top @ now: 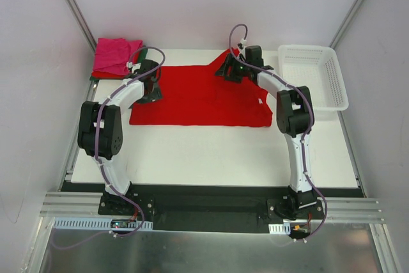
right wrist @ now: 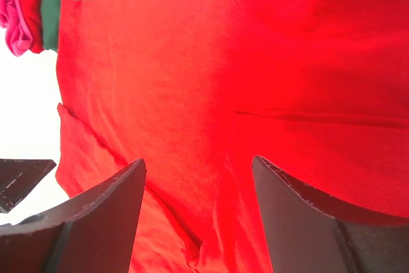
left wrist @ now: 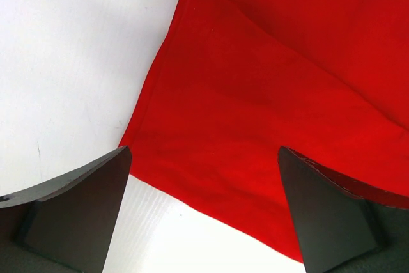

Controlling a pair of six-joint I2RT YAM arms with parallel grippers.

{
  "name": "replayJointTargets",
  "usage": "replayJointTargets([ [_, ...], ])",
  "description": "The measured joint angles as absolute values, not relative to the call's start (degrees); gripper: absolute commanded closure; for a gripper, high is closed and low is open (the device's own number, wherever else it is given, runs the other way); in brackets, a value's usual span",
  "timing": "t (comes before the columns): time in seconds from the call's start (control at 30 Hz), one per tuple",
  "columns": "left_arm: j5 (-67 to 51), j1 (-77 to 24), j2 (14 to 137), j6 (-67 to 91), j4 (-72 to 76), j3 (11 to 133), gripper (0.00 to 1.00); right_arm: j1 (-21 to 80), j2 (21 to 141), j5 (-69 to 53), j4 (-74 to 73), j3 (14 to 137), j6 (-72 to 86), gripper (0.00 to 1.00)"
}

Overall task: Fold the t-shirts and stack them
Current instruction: Fold the flattened tshirt in 1/3 of the way

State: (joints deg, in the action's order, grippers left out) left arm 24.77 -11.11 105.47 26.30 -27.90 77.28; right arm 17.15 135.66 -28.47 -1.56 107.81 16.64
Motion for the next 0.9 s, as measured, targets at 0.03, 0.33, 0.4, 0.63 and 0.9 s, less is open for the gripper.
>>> replayJointTargets([
  [0.03, 24.8, -11.1, 105.5, 26.3, -27.9, 77.3, 0.01, 17.1, 135.6, -28.6, -1.0, 107.6, 16.6, 0.29],
  [0.33, 24.7, -11.1, 105.3, 26.1, -27.7, 77.3, 0.01, 15.7, 128.8, -28.0, 0.3, 96.2, 15.8, 0.3],
  [0.4, 24.6, -11.2, 105.3, 25.8, -27.7, 77.3, 0.01, 15.3, 125.1, -27.4, -0.7, 92.5, 15.1, 0.3],
  [0.63, 24.1, -13.6, 105.3, 22.9, -26.3, 77.3, 0.01, 15.3, 110.0, -24.4, -3.6, 80.3, 11.7, 0.31],
  [0.9, 20.0, -16.9, 105.5, 19.8, -22.8, 77.9, 0.03, 19.1, 101.0, -19.2, -11.5, 76.0, 6.1, 0.47],
])
